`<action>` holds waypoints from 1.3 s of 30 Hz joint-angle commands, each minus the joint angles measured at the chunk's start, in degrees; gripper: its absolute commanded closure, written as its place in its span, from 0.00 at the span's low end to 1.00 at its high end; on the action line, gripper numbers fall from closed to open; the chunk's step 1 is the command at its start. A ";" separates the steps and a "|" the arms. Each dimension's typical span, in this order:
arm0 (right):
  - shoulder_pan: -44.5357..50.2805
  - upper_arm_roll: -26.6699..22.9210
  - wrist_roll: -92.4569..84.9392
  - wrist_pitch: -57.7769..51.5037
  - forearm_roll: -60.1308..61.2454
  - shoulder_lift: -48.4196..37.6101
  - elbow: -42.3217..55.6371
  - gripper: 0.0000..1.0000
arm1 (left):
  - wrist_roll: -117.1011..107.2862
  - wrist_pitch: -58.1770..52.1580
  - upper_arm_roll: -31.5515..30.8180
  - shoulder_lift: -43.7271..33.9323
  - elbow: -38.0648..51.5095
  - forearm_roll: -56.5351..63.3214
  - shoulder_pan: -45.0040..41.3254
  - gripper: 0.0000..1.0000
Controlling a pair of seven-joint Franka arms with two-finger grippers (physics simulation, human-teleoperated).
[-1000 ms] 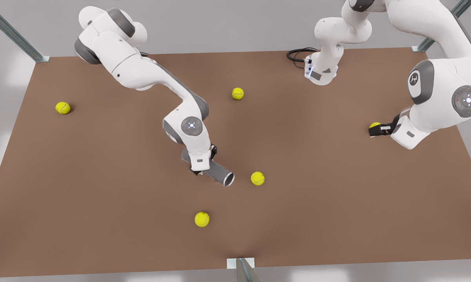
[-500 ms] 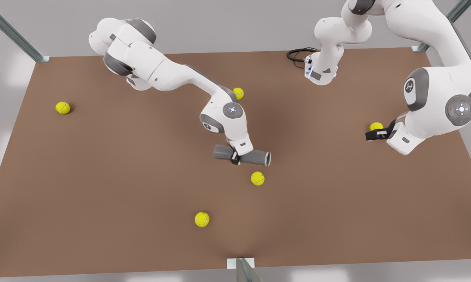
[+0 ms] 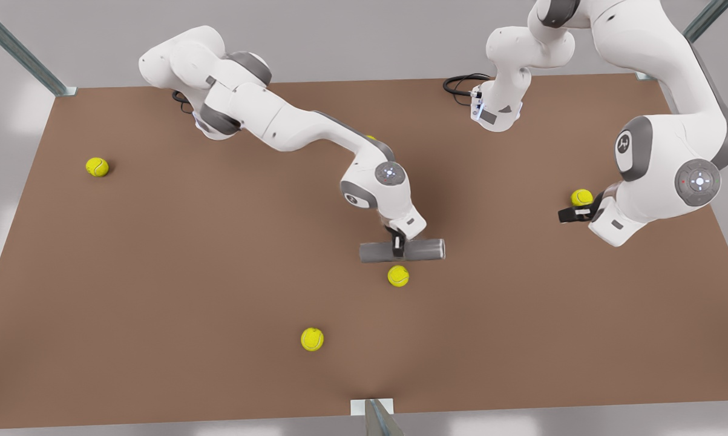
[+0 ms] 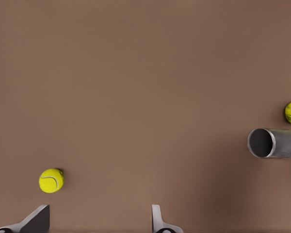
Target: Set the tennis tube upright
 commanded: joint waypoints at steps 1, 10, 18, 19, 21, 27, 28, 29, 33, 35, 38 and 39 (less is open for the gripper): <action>0.52 -0.15 0.00 -0.04 0.00 0.42 0.63 0.00 | 0.00 -0.01 0.00 0.00 0.00 -0.07 -0.23 0.00; -15.28 9.16 1.49 -29.55 12.74 -16.70 -0.51 0.00 | 0.09 0.08 0.35 5.70 0.44 -19.71 2.04 0.00; -34.27 -14.67 30.32 -40.72 25.84 -54.60 -27.85 0.00 | 39.29 5.00 -6.85 35.50 -0.17 -58.79 14.71 0.00; -40.16 -7.81 31.29 -41.17 24.62 -55.04 -27.24 0.00 | 39.37 8.42 -8.96 35.68 -0.17 -58.79 14.62 0.00; -40.70 -7.71 31.81 -40.82 23.91 -50.39 -24.16 0.00 | 39.55 12.56 -9.67 36.03 -1.40 -60.54 11.98 0.00; -45.18 -8.06 31.55 -40.64 25.40 -47.04 -18.97 0.00 | 46.93 13.79 -9.67 34.62 -11.60 -65.99 11.19 0.00; -45.71 -8.15 31.46 -39.41 25.31 -47.04 -18.88 0.00 | 46.93 13.26 -9.58 34.45 -11.60 -66.78 11.28 0.00; -46.32 -8.15 31.46 -38.10 25.31 -46.95 -18.88 0.00 | 47.11 13.18 -9.58 34.45 -11.60 -67.05 11.28 0.00; -47.73 -8.15 31.46 -35.46 24.96 -45.90 -18.88 0.00 | 47.28 13.00 -9.67 34.54 -11.86 -72.32 11.10 0.00; -47.03 -8.15 31.55 -35.37 24.96 -45.81 -18.97 0.00 | 47.55 13.00 -9.93 34.54 -11.86 -72.67 10.41 0.00; -47.29 -8.15 31.55 -35.37 24.96 -45.81 -18.88 0.00 | 48.07 13.18 -10.10 34.36 -13.09 -72.76 10.14 0.00; -47.38 -8.15 31.55 -35.37 24.96 -45.81 -18.88 0.00 | 49.22 13.53 -10.10 33.75 -14.59 -73.20 10.14 0.00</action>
